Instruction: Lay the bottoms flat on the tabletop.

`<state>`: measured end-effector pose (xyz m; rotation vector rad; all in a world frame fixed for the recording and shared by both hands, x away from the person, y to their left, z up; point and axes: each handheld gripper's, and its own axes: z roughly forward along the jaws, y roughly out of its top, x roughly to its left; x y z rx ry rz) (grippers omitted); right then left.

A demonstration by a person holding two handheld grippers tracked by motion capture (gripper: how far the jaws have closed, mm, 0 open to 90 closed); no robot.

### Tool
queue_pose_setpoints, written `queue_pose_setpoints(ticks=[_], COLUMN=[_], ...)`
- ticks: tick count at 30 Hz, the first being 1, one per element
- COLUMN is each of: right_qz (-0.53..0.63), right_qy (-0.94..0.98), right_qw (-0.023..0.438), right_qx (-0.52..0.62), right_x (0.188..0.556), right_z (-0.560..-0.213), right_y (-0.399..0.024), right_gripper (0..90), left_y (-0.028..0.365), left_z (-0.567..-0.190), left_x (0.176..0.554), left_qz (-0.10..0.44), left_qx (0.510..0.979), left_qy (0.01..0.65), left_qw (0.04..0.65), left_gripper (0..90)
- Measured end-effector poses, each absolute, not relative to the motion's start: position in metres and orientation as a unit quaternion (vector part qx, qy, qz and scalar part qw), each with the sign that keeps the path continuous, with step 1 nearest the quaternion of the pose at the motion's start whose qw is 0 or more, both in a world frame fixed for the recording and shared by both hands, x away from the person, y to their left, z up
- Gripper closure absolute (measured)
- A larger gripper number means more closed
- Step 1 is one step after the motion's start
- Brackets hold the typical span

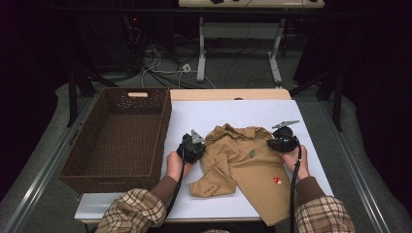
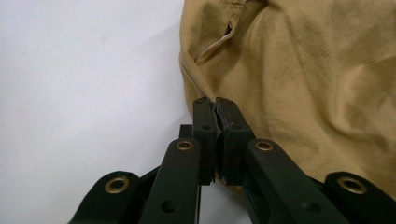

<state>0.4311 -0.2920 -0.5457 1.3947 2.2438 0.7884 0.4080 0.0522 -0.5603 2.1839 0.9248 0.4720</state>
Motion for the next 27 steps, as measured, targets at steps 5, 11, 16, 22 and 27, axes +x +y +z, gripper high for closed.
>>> queue_pose_setpoints(ticks=[5, 11, 16, 22, 27], right_qz=[0.282, 0.272, 0.287, 0.295, 0.292], right_qy=[0.801, 0.815, 0.803, 0.786, 0.784], right_qw=[0.183, 0.175, 0.202, 0.195, 0.192], right_qx=[0.495, 0.481, 0.482, 0.507, 0.513], right_x=[0.428, 0.421, 0.418, 0.423, 0.427], right_z=[-0.544, -0.543, -0.538, -0.543, -0.548], right_y=[-0.292, -0.287, -0.289, -0.298, -0.298], right_gripper=[90.0, 90.0, 72.9, 49.0, 58.4], left_y=[0.052, 0.052, 0.054, 0.051, 0.051], left_z=[-0.558, -0.556, -0.553, -0.555, -0.560], left_x=[0.405, 0.398, 0.398, 0.401, 0.405], left_qz=[0.174, 0.170, 0.180, 0.182, 0.168], left_qx=[0.846, 0.853, 0.845, 0.840, 0.842], left_qy=[0.359, 0.349, 0.356, 0.367, 0.368], left_qw=[0.354, 0.348, 0.357, 0.356, 0.358], left_gripper=[88.4, 88.3, 78.9, 55.7, 53.2])
